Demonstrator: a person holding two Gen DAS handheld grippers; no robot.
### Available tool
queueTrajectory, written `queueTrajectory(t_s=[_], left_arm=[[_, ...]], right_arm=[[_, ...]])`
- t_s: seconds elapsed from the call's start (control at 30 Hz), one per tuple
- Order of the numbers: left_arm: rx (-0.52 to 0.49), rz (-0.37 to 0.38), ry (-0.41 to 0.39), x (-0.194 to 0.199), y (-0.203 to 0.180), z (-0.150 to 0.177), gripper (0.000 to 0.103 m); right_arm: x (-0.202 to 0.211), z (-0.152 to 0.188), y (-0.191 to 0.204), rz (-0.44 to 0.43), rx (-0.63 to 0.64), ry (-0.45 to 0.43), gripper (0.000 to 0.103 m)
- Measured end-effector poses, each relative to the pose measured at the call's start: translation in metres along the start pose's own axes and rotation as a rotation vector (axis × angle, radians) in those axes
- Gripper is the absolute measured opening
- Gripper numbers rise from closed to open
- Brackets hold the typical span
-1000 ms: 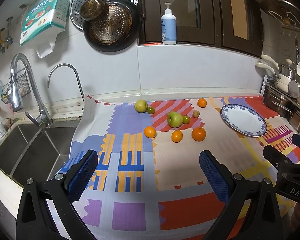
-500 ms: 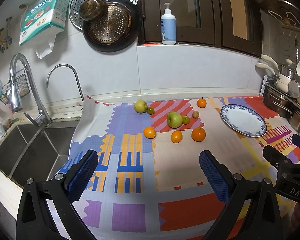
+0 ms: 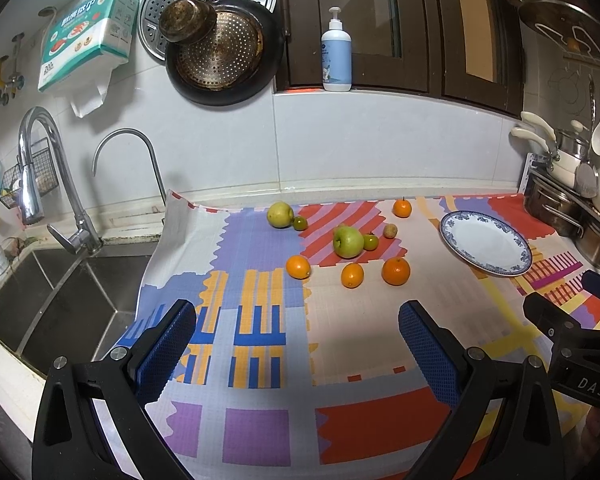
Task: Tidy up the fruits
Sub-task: 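Grasp an orange with the left tool while the right tool grasps another orange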
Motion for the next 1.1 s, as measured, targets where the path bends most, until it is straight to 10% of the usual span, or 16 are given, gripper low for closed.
queueTrajectory(t_s=[0.7, 1.1], left_arm=[[-0.082, 0.010, -0.077, -0.017, -0.014, -0.016, 0.103], [-0.230, 0.114, -0.045, -0.089, -0.048, -0.022, 0.079]], right_arm=[[-0.030, -0.013, 0.006, -0.048, 0.020, 0.006, 0.102], [-0.101, -0.035, 0.016, -0.159, 0.125, 0.043, 0.089]])
Point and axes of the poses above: each gripper's, at about its wrist camera, not at the fingertips, and x roughly against the way its jaws point, y to its left, z to its underside, the point moved 8 cm from there along -x, roughly the way its jaws point, and after that the axes turned 9 degrees about -z, right-handed, at the moved point
